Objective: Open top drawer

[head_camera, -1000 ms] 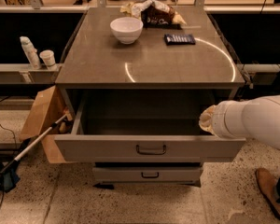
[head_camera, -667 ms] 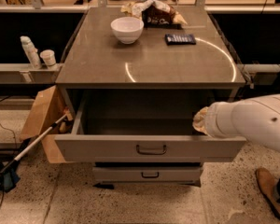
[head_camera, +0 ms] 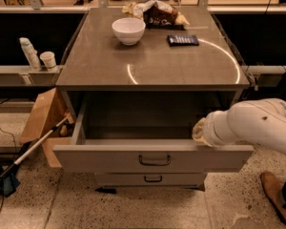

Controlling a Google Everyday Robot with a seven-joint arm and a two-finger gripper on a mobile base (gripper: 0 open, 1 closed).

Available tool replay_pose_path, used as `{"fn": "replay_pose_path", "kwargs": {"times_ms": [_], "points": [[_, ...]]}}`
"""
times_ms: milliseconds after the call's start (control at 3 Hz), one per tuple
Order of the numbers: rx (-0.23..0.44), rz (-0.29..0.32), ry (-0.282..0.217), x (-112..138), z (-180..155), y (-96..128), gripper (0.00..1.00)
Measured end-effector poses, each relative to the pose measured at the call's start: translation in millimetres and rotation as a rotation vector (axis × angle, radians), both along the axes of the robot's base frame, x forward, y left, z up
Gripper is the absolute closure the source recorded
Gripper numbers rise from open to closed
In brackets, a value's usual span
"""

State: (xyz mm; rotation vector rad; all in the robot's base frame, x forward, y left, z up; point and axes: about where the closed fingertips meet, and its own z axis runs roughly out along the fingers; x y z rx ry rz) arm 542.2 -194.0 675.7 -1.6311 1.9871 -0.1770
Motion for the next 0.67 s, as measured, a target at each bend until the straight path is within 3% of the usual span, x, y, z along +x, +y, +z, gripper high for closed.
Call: {"fn": "replay_pose_path", "kwargs": {"times_ms": [667], "points": [[0.022,0.034,0.104,-44,-18,-10,1.0]]}}
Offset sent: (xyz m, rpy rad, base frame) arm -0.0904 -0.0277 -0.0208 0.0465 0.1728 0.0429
